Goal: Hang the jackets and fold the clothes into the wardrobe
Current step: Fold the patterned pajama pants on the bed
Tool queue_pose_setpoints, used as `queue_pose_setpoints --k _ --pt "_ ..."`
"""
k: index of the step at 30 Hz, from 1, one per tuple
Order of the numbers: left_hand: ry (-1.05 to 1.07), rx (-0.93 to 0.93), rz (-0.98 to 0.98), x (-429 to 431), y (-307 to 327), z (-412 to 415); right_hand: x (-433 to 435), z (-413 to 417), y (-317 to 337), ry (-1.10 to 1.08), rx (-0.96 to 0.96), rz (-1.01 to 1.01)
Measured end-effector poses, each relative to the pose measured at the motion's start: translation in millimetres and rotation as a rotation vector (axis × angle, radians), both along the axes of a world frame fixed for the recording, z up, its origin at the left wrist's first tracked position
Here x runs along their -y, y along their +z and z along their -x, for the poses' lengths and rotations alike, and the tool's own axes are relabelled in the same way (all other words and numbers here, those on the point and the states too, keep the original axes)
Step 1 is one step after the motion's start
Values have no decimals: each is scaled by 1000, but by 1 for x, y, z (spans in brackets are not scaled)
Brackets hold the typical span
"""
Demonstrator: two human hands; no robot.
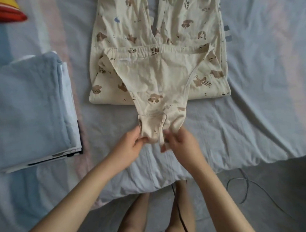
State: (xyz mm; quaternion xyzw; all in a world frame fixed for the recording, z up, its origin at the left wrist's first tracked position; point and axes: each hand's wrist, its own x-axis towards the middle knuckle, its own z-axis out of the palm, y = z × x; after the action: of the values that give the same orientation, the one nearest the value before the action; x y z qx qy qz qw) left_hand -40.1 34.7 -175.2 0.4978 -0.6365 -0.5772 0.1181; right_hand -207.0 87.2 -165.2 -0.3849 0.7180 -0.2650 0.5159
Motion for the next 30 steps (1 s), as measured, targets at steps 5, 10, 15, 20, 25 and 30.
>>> queue_pose_setpoints --k 5,10,15,20,25,30 --pt "533 -238 -528 -5 15 10 -12 -8 20 -285 715 -67" --pt "507 -394 -918 -8 38 23 -33 -13 -12 381 22 187" --pt "623 -662 -1216 5 51 21 -35 -20 -25 74 -117 306" --pt "324 -509 -552 12 33 14 -28 -22 -1 -301 360 -93" --pt "-409 -95 -460 -7 30 18 -12 -6 25 -604 1149 -71" --pt "24 -190 -619 -44 30 27 -18 17 9 -584 1206 112"
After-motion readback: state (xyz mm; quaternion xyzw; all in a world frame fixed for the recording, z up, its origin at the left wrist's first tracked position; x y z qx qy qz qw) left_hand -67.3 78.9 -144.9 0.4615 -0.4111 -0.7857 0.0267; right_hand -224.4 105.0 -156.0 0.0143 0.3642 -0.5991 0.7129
